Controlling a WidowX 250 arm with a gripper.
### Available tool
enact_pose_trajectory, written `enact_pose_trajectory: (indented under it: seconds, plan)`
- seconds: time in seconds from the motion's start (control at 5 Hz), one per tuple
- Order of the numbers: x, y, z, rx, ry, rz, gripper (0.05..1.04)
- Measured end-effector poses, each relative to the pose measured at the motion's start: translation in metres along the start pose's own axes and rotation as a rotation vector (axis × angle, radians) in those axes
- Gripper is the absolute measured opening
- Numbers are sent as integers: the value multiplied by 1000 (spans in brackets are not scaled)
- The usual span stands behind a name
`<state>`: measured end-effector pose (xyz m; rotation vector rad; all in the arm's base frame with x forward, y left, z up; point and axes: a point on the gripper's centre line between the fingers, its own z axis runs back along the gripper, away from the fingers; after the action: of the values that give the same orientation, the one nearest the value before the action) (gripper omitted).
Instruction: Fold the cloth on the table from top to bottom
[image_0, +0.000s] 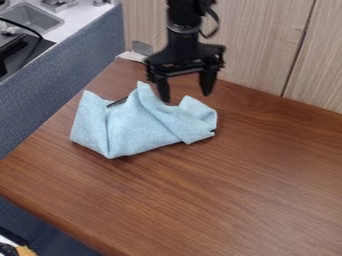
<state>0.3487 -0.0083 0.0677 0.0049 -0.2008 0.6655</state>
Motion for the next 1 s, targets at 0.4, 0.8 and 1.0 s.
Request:
enact_pose_trajectory:
  seconds: [0.4, 0.8, 1.0]
  plan:
    - [-6, -26, -39, 71, 3, -39, 1001]
    - [-7, -30, -55, 55, 13, -49, 675]
    - [-5, -29, -55, 61, -1, -45, 383]
